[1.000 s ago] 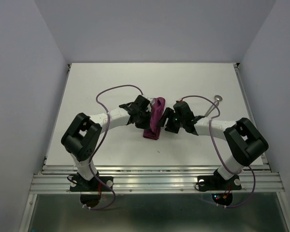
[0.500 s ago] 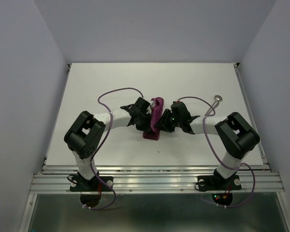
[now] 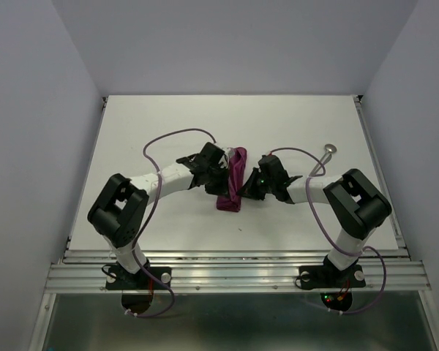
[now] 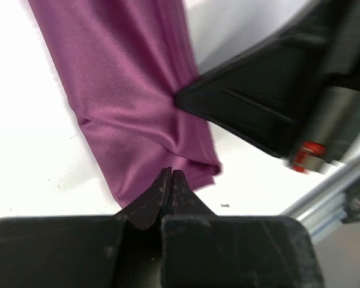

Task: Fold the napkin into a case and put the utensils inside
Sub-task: Smooth out the smaller rectangle-folded napkin at the center of the board.

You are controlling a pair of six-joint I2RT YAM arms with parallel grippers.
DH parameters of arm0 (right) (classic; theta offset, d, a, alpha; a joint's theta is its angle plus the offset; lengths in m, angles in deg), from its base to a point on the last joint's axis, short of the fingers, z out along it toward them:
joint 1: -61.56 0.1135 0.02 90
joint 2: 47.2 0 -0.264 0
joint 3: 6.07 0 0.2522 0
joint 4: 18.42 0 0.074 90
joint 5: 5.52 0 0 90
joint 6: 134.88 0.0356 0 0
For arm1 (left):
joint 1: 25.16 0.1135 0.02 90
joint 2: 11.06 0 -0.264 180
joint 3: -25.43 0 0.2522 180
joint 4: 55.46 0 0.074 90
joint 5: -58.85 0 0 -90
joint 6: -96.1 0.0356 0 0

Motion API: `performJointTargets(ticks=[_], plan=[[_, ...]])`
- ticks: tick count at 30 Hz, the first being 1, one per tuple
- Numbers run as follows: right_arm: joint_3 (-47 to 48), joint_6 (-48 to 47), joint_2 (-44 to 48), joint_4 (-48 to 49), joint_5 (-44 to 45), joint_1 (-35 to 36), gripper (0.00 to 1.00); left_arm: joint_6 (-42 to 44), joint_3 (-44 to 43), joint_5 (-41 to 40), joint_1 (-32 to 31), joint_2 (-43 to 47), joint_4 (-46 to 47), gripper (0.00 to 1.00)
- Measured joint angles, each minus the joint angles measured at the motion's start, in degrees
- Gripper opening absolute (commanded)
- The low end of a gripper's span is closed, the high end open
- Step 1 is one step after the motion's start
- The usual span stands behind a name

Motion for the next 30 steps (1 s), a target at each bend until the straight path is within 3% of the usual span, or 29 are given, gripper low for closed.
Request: performJointTargets(ticks=[7,13,21,30], plan=[[0.0,-1.4,0.0,0.2,0.0,0.0,0.01,-0.2,-8.5,1.2,3.8,0.9,-2.0,0.00],[0.0,-1.9,0.0,0.2,-0.1,0.0,0.01,-0.5,-15.8,0.3,5.7,-7.8,-1.4,0.00],[0.0,-2.4,0.0,0.2,-0.1,0.0,0.01,-1.1,-16.4,-3.6,5.7,-13.6,-3.1,0.00],[0.0,-2.4,0.0,0.2,-0.1,0.0,0.01,-1.2,-18.3,-0.5,5.7,-17.1,-1.0,0.00]])
